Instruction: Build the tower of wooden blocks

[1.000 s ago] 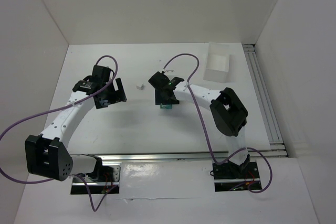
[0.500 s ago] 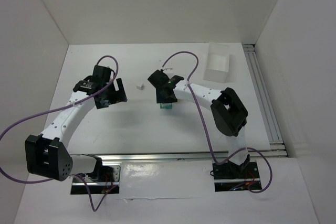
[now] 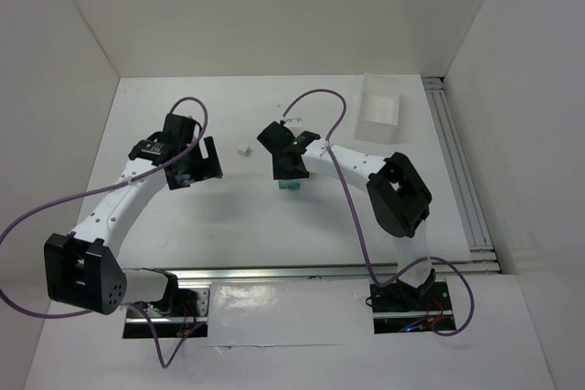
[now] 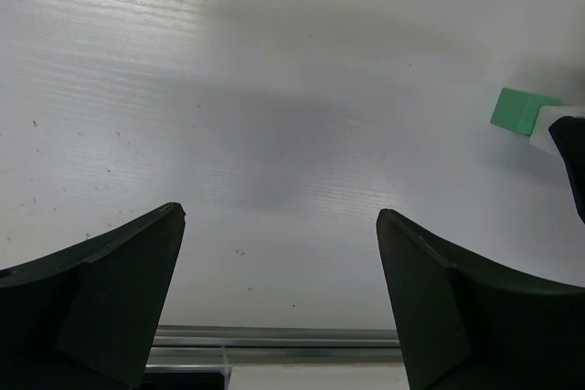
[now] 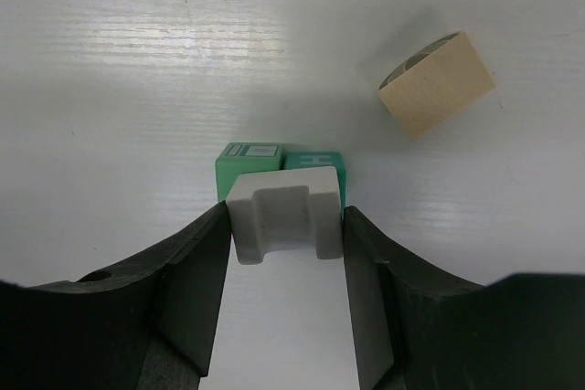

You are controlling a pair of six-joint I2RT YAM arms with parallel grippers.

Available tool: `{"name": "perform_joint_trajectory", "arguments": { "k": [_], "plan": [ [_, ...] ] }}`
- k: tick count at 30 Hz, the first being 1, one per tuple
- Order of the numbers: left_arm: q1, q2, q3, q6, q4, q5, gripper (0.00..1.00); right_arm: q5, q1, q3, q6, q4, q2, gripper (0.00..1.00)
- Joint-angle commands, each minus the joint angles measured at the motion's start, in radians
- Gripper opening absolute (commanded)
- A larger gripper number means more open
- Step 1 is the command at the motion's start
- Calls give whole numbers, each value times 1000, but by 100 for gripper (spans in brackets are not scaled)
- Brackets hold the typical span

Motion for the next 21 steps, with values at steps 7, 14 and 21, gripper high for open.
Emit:
{"name": "perform_joint_trajectory", "arguments": {
  "k": [7,14,21],
  "plan": [
    [-4,7,-1,6,20,10,100,31,10,38,17,-29,-10,50],
    [-4,7,-1,6,20,10,100,22,10,38,17,-10,-10,50],
    [-4,7,-1,6,20,10,100,-4,10,114,-33,20,2,50]
  ]
}}
